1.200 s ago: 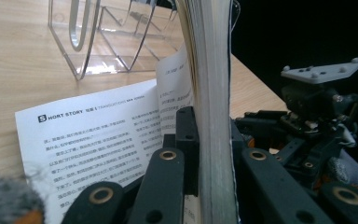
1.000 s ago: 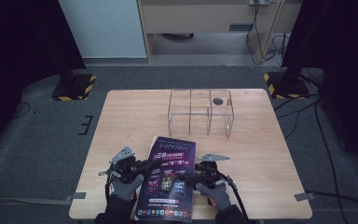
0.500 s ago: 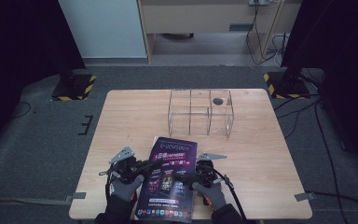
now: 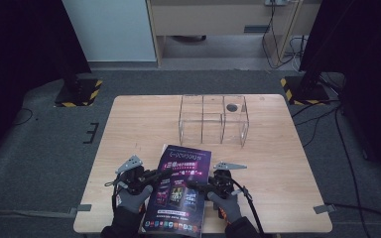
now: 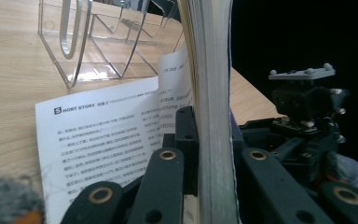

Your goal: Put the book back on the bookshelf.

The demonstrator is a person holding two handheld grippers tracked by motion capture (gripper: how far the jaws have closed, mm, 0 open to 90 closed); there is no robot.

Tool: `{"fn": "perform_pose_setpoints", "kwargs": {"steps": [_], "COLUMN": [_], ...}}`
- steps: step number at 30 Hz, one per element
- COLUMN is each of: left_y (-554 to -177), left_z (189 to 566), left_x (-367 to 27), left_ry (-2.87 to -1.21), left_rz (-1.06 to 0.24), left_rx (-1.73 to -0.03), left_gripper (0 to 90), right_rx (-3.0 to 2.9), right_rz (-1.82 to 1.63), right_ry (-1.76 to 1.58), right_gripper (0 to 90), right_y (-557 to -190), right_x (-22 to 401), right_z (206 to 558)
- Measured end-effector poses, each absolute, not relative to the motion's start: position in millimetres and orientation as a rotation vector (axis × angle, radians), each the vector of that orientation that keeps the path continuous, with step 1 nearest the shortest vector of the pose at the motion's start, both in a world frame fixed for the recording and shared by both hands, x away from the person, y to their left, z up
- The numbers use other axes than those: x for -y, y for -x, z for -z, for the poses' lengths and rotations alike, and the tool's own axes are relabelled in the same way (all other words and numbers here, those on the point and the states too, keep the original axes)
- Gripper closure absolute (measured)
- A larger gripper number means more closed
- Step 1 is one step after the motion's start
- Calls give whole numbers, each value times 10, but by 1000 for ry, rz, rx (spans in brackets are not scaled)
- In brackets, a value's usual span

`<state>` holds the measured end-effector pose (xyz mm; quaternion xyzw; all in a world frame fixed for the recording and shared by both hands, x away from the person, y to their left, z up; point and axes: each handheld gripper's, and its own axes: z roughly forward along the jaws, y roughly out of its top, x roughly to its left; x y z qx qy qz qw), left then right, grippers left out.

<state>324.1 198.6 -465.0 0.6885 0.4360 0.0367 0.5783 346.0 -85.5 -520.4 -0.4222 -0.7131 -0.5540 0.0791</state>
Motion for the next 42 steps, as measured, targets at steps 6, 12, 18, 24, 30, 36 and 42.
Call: {"fn": "perform_pose_setpoints", "kwargs": {"steps": [6, 12, 18, 24, 30, 36, 42], "left_y": [-3247, -3253, -3256, -3253, -3246, -3248, -3243], "left_z": [4673, 4697, 4713, 4725, 4737, 4740, 4737], "left_x": [-2004, -2005, -2009, -1998, -1930, -1940, -1930], "left_ry": [-1598, -1591, -1586, -1598, -1625, -1621, -1621], "left_rz": [-78, -61, -59, -59, -49, -51, -57], "left_rx": [-1023, -1021, -1028, -1027, -1005, -1009, -1007], "left_gripper": [828, 827, 827, 827, 828, 827, 826], "right_rx": [2118, 2104, 2114, 2092, 2084, 2100, 2104], "right_rz": [1712, 1704, 1707, 1688, 1640, 1631, 1630], "right_ry": [1199, 1192, 1189, 1203, 1190, 1185, 1186], "right_gripper": [396, 366, 433, 392, 498, 550, 579], "right_y": [-3441, -3493, -3508, -3539, -3576, -3569, -3558], "right_x": [848, 824, 850, 817, 739, 758, 774], "right_z": [5140, 5168, 5132, 5179, 5229, 5191, 5163]}}
